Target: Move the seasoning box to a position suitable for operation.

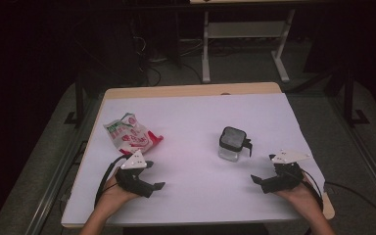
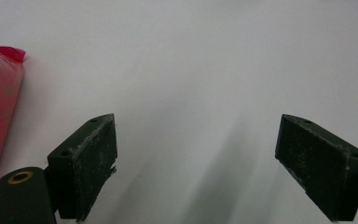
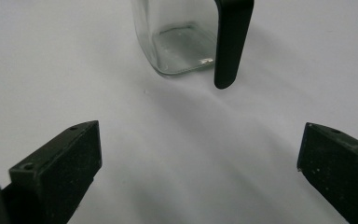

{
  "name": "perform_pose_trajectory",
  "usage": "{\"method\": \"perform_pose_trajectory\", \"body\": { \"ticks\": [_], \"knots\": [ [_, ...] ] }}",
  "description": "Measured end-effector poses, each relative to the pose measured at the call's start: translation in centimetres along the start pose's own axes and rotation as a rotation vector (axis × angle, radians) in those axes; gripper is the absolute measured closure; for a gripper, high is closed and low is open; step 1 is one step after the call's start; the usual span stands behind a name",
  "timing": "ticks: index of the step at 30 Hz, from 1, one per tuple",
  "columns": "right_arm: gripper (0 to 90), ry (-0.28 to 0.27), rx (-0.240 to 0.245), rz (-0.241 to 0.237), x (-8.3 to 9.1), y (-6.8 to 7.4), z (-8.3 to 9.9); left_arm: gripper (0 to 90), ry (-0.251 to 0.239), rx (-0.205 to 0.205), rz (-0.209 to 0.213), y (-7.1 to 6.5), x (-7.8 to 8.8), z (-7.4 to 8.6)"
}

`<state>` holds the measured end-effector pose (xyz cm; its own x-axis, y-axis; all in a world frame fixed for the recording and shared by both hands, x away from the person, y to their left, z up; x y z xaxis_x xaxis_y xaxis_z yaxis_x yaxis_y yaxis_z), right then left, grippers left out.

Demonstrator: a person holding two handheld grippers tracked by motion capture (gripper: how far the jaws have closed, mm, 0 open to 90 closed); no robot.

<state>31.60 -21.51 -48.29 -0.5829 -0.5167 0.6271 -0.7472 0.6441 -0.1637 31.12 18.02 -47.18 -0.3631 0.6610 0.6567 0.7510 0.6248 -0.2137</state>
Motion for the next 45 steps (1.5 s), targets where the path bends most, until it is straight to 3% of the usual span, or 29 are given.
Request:
{"method": "perform_pose_trajectory", "body": {
  "ticks": [10,15,17,20,25,26,31,32,40,45],
  "knots": [
    [0.0,0.009,-0.009,-0.004,0.3,-0.3,0.1,12.4,-0.001,0.009,-0.002,0.2,0.1,0.4],
    [0.0,0.015,-0.012,-0.001,0.5,-0.4,-0.3,12.4,0.005,0.006,0.005,0.4,-0.1,0.5],
    [0.0,0.036,0.016,-0.001,0.7,-0.5,-0.7,12.4,0.011,0.005,0.008,0.4,-0.1,0.5],
    [0.0,0.029,0.002,-0.017,1.1,-0.8,-1.3,12.4,0.003,0.009,0.008,0.3,-0.1,0.5],
    [0.0,0.037,0.031,-0.038,1.7,-1.5,-2.8,12.4,0.017,-0.018,-0.005,0.2,-0.1,0.6],
    [0.0,0.036,0.036,-0.066,1.8,-1.6,-3.3,12.4,0.018,-0.019,-0.006,0.2,-0.1,0.7],
    [0.0,0.073,0.062,-0.084,1.8,-2.0,-4.4,12.6,0.003,-0.004,0.011,0.2,0.0,0.7],
    [0.0,0.086,0.091,-0.078,1.8,-2.3,-5.0,12.6,0.001,-0.005,0.012,0.3,-0.1,0.8],
    [0.0,0.120,0.116,-0.098,1.5,-3.3,-6.7,12.6,0.010,-0.004,0.019,0.3,0.0,1.0],
    [0.0,0.158,0.160,-0.152,0.7,-3.8,-8.3,12.7,0.007,0.000,0.022,0.2,0.0,0.9]
  ]
}}
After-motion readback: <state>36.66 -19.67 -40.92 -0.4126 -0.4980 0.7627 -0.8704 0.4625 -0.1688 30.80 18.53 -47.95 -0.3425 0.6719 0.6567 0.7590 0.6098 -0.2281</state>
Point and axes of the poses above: each handheld gripper's, and its own axes: x roughly backward along the jaws, z roughly out of its underside, y roughly to its left, the point moved 6 cm from there along -x, roughly forward along the jaws, and after that the axes turned 13 degrees about x, right-handed, at the moved point
